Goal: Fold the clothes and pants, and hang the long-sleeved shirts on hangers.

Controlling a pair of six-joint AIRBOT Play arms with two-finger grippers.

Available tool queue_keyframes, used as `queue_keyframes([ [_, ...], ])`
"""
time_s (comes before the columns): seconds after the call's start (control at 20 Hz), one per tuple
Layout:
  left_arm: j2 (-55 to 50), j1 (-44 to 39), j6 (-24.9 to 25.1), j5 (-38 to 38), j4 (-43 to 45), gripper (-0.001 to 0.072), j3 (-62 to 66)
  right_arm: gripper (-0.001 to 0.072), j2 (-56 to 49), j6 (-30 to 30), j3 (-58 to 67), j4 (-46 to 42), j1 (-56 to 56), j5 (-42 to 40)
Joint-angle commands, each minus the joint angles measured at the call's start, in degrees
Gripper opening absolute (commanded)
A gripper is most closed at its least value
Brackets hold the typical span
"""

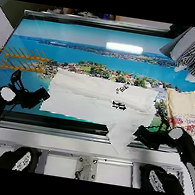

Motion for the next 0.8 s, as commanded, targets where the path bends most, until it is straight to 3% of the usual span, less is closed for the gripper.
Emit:
queue_keyframes([
  [0.0, 1.6, 0.0, 0.1, 0.5, -0.8, 0.0622, -1.7, 0.0463, -0.6, 1.7, -1.9, 1.5, 4.5, -4.2],
  [0.2, 1.6, 0.0, 0.0, 0.4, -0.8, 0.0622, -1.7, 0.0461, -2.5, 2.0, -1.9, 3.0, 10.3, -9.9],
  [0.25, 1.6, 0.0, 0.0, 0.4, -0.8, 0.0622, -1.7, 0.0382, -2.4, 2.0, -1.8, 3.4, 11.1, -11.0],
  [0.35, 1.6, 0.3, -0.2, -0.1, -0.1, 0.0621, -1.7, 0.0017, -2.1, 2.0, -1.8, 3.4, 11.6, -11.3],
  [0.55, 2.3, 5.2, -7.5, -5.0, 4.9, 0.0622, -4.1, 0.0014, -0.9, 2.0, -1.8, 3.4, 11.6, -11.3],
  [0.75, 5.7, 10.1, -10.2, -0.7, -1.0, 0.0621, -12.7, 0.0015, -0.5, 2.0, -1.8, 3.4, 11.6, -11.4],
])
